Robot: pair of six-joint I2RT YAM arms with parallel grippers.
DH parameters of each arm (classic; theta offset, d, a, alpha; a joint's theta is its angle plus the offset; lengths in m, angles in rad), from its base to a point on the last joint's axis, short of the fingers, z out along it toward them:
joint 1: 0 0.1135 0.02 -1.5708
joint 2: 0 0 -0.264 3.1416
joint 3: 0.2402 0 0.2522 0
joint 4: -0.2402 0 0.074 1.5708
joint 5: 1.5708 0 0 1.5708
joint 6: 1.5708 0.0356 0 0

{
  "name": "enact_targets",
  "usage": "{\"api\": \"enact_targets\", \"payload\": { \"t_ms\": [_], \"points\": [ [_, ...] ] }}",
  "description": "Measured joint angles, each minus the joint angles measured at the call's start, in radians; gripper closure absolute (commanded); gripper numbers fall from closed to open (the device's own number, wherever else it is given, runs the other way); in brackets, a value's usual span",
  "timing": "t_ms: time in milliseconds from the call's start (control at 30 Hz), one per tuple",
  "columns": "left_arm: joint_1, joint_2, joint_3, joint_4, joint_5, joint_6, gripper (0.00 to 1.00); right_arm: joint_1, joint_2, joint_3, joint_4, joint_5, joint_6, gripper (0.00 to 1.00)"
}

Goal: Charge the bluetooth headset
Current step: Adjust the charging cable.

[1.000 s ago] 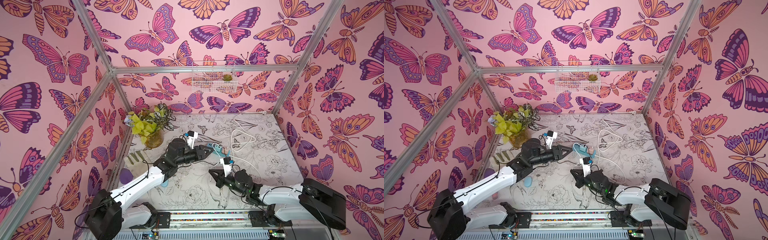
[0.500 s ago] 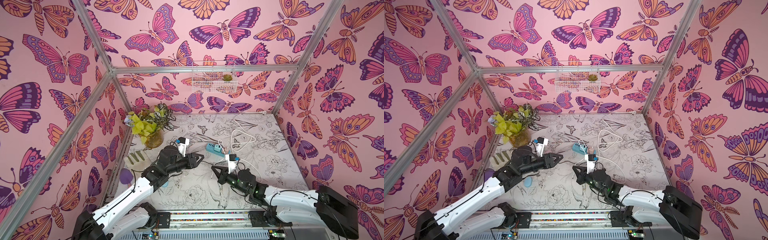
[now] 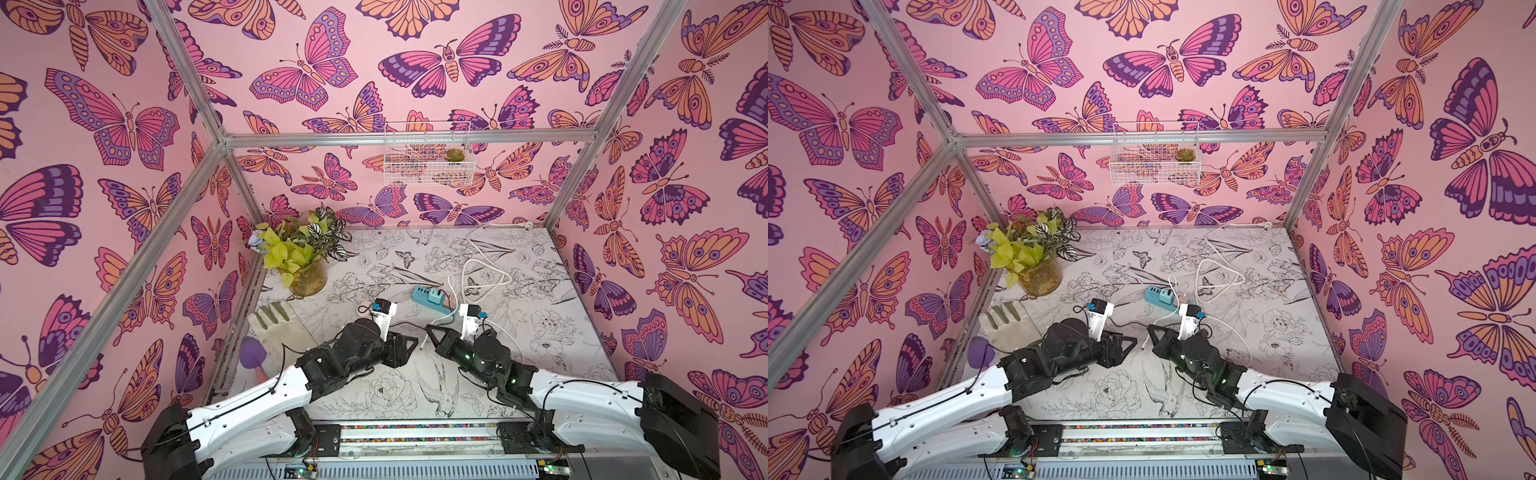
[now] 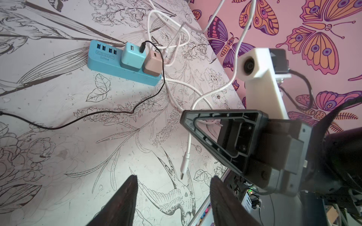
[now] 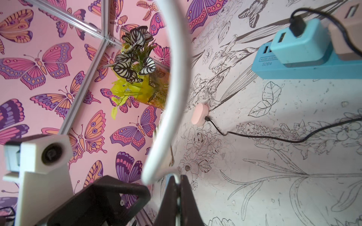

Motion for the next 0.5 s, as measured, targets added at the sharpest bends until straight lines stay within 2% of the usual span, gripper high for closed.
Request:
{"api": "enact_targets", "payload": {
  "t_ms": [200, 500],
  "points": [
    [-0.07, 0.042, -0.002, 0.05, -0.096, 0.042, 0.41, 0.014, -0.039, 0.02, -0.033, 0.024, 0.063, 0.99],
    [-0.09, 0.087, -0.003, 0.142, -0.113, 0.075, 0.62, 0.02, -0.058, 0.025, -0.042, 0.049, 0.098, 0.98]
  ]
}}
